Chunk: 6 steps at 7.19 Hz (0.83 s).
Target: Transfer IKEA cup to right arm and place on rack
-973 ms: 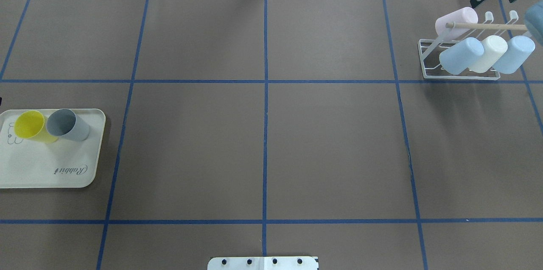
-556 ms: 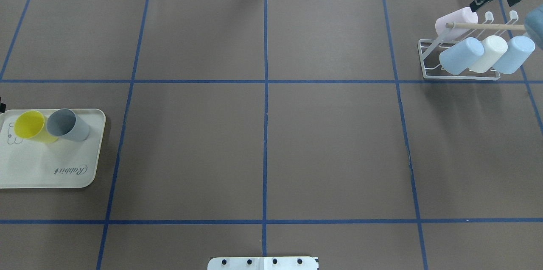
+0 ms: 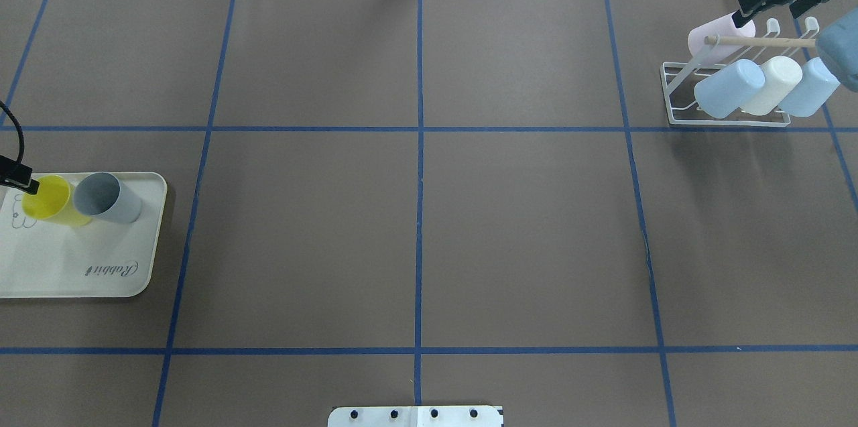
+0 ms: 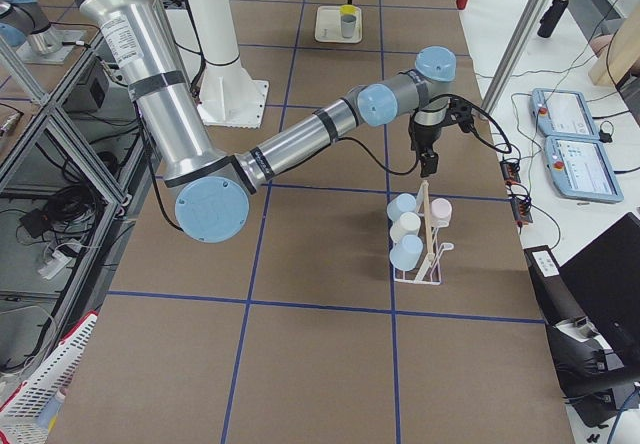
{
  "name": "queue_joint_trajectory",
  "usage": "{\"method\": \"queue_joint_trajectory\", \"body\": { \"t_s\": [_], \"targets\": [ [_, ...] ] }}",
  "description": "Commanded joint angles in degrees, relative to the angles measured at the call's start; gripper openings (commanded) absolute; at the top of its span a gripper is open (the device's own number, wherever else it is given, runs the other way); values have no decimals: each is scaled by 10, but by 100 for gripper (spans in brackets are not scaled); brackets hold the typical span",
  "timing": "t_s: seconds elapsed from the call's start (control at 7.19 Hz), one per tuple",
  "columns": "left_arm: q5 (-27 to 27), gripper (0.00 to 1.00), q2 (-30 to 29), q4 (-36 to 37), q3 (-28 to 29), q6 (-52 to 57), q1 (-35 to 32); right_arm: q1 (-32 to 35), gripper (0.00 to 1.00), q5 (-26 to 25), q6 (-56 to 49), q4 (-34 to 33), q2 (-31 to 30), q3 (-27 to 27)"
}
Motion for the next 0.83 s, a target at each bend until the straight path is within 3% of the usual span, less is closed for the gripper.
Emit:
{"method": "queue_joint_trajectory", "body": {
  "t_s": [0.0,0.28,0.42,0.56,0.7],
  "targets": [
    [-1,92,-13,0,17,-1,21,-2,99,1,0,0,0,0],
    [-1,35,-12,0,25,-1,25,-2,99,1,-1,-1,0,0],
    [-1,14,-13,0,26,-4,27,-2,99,4,-1,-1,0,1],
    [-2,0,-13,0,26,-4,26,-2,99,12,0,-1,-1,1],
    [-2,0,-14,1,24,-4,26,-2,99,17,0,-2,-15,14]
  ]
}}
